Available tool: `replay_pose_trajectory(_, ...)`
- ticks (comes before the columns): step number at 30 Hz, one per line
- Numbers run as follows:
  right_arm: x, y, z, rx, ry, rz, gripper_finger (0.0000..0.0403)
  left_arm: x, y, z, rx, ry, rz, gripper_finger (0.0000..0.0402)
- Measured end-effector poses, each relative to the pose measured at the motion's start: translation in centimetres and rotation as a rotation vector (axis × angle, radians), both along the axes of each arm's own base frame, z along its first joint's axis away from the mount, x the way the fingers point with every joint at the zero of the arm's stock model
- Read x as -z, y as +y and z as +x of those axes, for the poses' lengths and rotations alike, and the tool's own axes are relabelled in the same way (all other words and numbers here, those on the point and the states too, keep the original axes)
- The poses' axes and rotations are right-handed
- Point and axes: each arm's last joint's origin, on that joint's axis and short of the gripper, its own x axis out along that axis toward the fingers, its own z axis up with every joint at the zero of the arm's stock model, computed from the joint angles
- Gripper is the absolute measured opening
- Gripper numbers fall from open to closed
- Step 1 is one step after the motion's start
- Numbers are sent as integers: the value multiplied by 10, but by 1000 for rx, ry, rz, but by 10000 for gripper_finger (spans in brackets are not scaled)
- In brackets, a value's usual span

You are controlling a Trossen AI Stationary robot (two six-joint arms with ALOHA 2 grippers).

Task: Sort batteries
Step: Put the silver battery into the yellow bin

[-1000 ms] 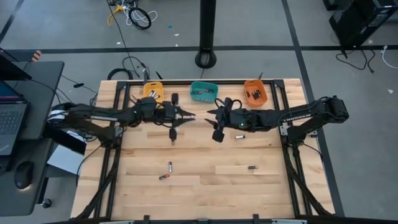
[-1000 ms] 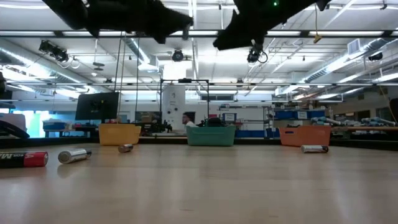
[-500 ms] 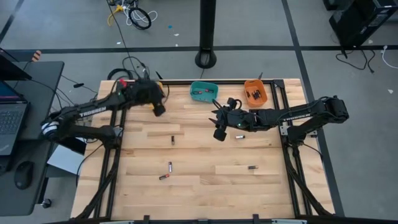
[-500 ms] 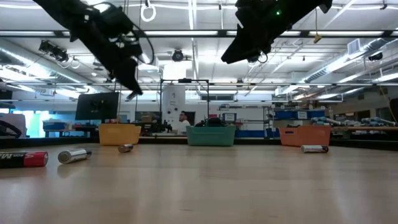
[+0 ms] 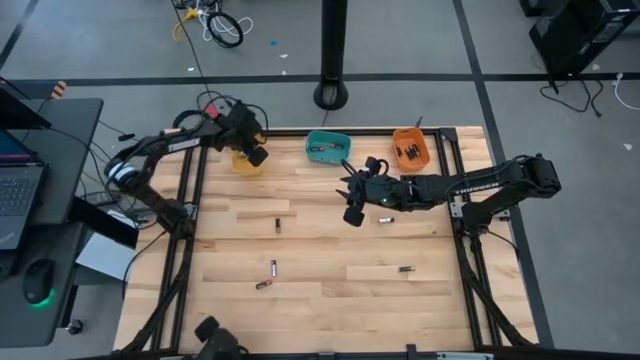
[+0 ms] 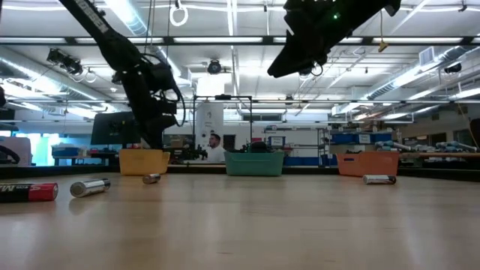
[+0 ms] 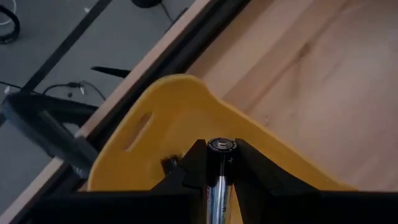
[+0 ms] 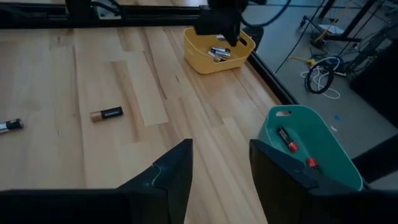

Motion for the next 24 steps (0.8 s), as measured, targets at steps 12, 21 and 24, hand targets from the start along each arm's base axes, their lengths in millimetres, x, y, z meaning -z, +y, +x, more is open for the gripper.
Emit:
replay_pose_trajectory(12,6,0,-3,2,24,5,167,31,18,5,-59,131,-84,55)
replay_pose_trajectory(21,15,0,-5,9,19,19,168,32,20,5,-108,142,-65,91)
replay_pose_trajectory(24,14,0,-4,3,15,11,167,27,18,6,-112,129,-54,139)
